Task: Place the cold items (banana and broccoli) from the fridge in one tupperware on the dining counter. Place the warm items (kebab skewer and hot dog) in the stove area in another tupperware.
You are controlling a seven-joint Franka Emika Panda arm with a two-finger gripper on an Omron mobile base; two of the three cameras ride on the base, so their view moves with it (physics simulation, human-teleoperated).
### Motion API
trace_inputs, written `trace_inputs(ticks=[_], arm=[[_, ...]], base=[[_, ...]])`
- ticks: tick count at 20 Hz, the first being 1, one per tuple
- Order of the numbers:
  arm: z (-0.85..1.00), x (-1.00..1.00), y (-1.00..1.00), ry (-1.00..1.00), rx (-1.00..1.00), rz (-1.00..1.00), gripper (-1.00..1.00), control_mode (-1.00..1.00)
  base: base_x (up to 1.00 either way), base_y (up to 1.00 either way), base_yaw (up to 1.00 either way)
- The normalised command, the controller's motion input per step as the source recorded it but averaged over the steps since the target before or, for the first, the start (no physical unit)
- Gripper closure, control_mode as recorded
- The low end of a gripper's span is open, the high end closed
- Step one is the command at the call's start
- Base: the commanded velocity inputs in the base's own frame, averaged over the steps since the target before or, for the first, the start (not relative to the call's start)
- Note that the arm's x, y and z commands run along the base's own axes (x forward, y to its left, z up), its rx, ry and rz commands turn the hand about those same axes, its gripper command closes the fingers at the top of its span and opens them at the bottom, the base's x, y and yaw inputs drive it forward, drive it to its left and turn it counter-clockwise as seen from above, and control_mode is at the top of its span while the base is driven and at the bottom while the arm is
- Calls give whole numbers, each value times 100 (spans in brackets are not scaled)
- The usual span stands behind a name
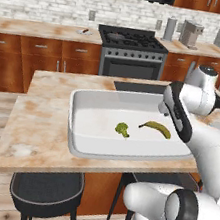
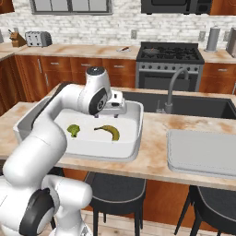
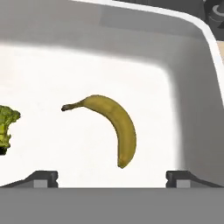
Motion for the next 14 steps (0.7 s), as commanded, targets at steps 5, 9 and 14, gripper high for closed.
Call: trace_inputs(ticks=[5,9,14], arm=[[63,-75,9,-1,1,-30,-100,-100],[54,-100,8,-14,3,-28,-100,-100],[37,-100,22,-21,5,-22,-100,-100]], base=[[0,0,0],[0,0,0],[0,0,0]])
